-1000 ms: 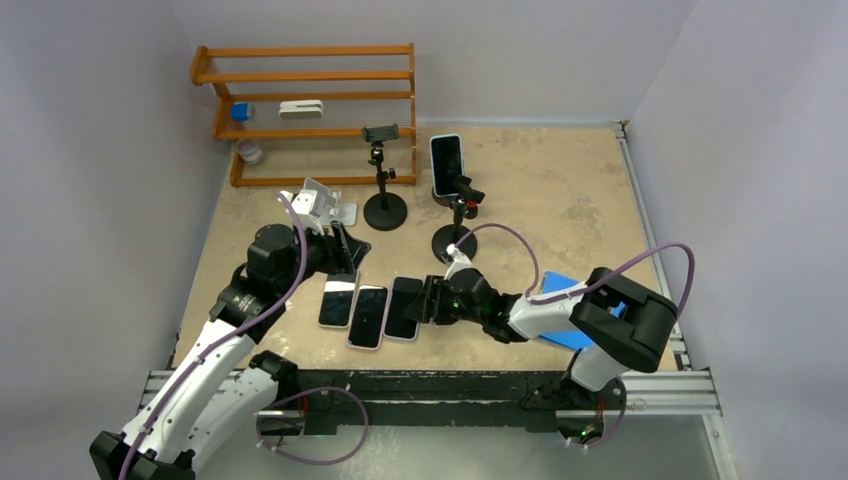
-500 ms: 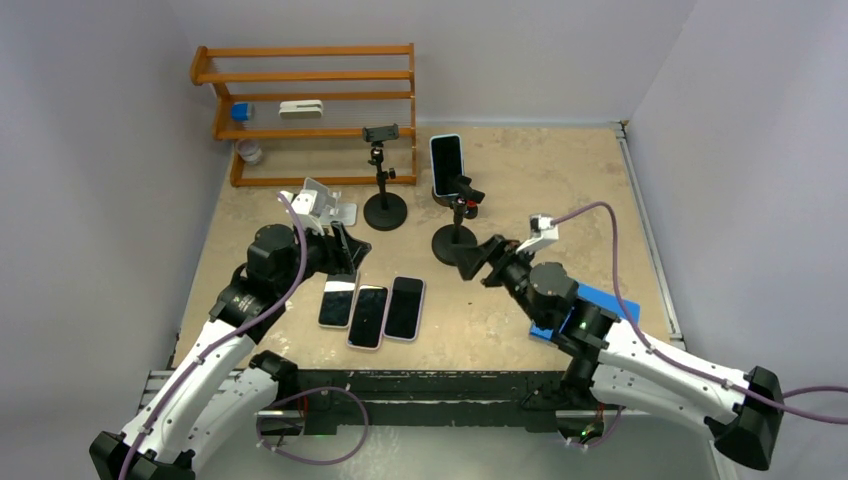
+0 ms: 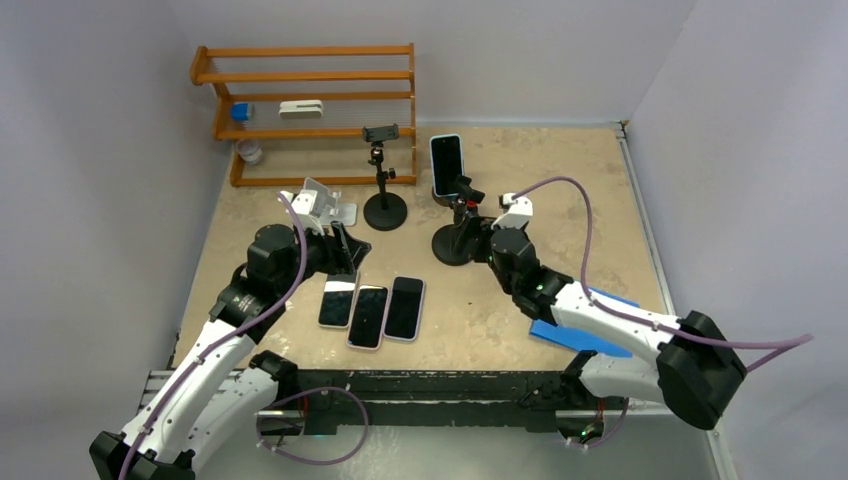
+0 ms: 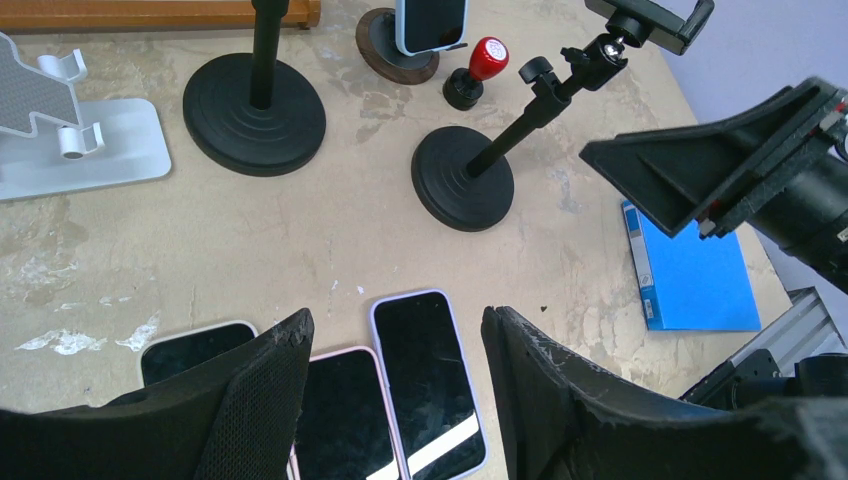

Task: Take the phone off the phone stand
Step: Pick up the phone stand at the center of the board.

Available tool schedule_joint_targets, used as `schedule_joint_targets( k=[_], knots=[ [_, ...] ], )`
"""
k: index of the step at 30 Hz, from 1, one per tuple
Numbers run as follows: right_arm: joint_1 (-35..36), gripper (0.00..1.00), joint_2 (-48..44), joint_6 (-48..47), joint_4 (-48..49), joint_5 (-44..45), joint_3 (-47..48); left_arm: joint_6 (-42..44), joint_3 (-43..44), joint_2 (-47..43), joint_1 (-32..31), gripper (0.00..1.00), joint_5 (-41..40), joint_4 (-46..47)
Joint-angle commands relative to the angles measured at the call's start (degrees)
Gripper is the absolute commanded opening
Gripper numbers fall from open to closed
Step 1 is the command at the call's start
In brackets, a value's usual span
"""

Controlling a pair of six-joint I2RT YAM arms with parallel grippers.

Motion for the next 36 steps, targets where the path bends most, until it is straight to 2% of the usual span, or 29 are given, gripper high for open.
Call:
schedule_joint_targets(
  k=[1,10,17,21,24,29,36],
  knots=[
    [-1.86,0.91,3.85,-4.42,9.64,1.29,5.96,1.04,0.35,-0.31,-0.23,0.61,0.27,2.41],
    [-4.62,0.84,15.26,-5.27,14.18,-2.28,13.09,1.04,0.28,-0.36,-0.23,0.61,0.51,2.65],
    [-4.69,0.59,19.81,-5.38,14.04,-3.19,16.57,0.95,0.19,-0.41,-0.23,0.61,0.85,2.67],
    [-4.59,0.42,18.48,-7.42,15.53,-3.02,16.24,0.89,0.19,-0.65,-0.23,0.61,1.02,2.8],
    [-4.05,0.34,16.16,-8.4,17.3,-5.0,15.88,0.86,0.19,-0.9,-0.23,0.61,1.04,2.88],
    [-2.82,0.28,15.58,-9.2,17.98,-7.71,18.49,0.86,0.44,-1.66,-0.23,0.61,-0.17,2.46],
    [-1.59,0.27,21.22,-10.73,19.24,-8.56,24.3,0.78,0.46,-3.27,-0.23,0.61,-3.23,1.85]
  ],
)
